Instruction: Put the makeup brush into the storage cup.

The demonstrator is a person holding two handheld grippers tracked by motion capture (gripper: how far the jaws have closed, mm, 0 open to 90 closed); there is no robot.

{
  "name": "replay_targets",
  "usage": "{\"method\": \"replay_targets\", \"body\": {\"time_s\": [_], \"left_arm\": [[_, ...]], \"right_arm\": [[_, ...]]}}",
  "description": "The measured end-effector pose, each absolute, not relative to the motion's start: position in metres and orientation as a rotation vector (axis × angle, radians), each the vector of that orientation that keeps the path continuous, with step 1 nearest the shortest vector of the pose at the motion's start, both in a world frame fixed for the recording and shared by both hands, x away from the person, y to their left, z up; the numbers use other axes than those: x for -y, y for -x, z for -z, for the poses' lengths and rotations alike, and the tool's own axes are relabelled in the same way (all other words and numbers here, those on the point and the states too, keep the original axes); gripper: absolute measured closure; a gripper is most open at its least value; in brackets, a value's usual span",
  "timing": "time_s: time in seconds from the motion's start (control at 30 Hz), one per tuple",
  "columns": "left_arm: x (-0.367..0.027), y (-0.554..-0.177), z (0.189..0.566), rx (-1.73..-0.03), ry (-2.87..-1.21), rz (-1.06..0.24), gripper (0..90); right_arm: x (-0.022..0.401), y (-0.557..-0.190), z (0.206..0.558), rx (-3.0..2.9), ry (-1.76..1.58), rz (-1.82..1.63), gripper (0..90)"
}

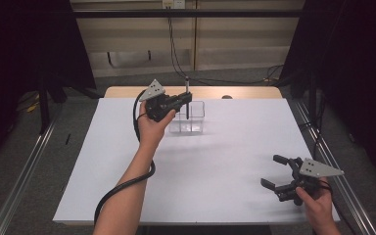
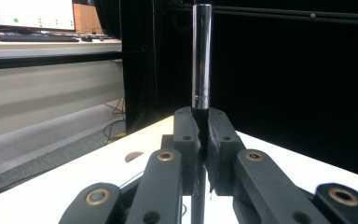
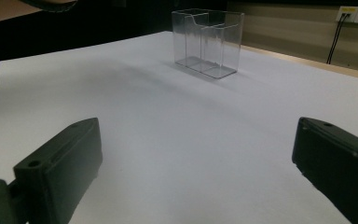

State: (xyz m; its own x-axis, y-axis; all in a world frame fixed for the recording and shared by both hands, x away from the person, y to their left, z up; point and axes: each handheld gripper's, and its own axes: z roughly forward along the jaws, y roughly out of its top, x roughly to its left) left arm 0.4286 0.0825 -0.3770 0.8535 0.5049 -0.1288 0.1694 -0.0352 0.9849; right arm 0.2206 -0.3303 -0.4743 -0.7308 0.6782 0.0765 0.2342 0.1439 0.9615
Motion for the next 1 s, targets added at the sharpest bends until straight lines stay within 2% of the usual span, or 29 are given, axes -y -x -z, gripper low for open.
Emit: {"method": "replay_targets", "body": {"time_s": [1.0], "left_arm": [[-0.075,-0.446,0.367,-0.573,-1.598,-0.304,83.9]], "right_arm": [[0.331,-0.222,0.474,-2.044,-0.872,-1.625,1.3]]}}
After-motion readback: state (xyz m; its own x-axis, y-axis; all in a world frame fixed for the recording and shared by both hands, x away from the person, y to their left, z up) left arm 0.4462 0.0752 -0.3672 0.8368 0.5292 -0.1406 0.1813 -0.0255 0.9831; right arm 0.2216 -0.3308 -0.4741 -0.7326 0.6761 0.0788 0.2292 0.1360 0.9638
